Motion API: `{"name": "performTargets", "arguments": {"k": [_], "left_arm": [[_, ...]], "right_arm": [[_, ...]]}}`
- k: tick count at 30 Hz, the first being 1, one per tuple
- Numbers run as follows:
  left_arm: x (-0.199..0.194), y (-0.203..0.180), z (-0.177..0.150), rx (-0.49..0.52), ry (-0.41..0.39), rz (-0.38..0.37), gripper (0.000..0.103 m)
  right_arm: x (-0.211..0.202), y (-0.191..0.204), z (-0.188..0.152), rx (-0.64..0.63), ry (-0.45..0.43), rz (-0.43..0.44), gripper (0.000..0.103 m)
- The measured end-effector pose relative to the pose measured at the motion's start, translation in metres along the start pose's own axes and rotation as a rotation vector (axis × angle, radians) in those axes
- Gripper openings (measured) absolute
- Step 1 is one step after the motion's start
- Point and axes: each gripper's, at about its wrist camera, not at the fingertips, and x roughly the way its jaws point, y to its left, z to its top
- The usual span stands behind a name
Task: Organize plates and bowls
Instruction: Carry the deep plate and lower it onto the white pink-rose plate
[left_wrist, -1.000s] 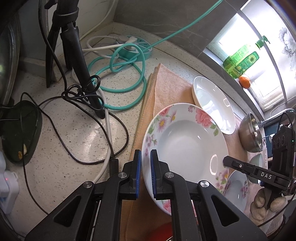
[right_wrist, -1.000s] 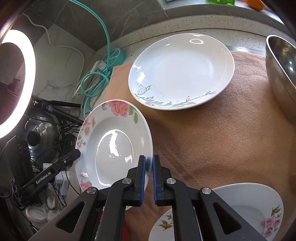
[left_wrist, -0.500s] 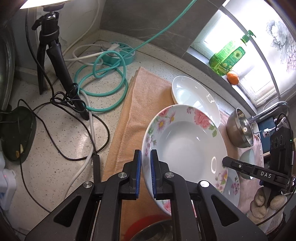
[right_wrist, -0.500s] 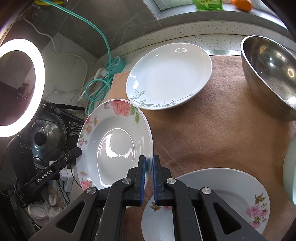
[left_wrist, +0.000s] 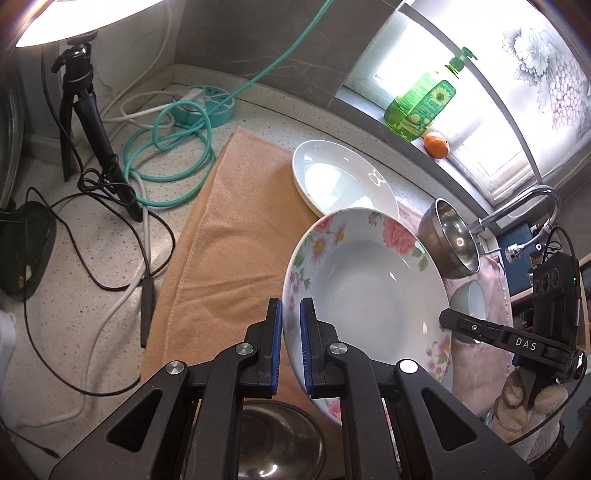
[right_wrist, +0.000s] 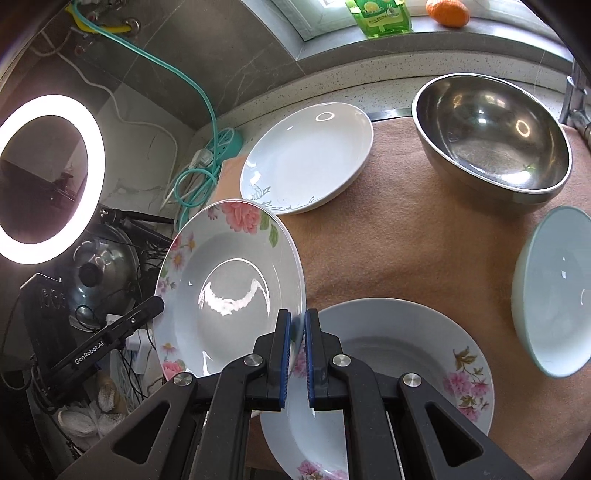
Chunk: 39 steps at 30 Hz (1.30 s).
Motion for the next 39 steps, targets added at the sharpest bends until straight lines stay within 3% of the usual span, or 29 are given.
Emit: {"name": "performTargets", "arguments": {"k": [18, 39], "left_arm": [[0.007, -0.053, -0.047, 0.0, 0.037, -0.022, 0.008], [0.033, -0.077, -0.072, 0.014, 0.125, -0.012, 0.008]], "right_arm": [[-0.046, -0.049, -0.031, 0.012, -0.005, -0.026, 0.007], [-0.052, -0.089, -0.052, 0.038, 0.038, -0.066, 0.007]]}}
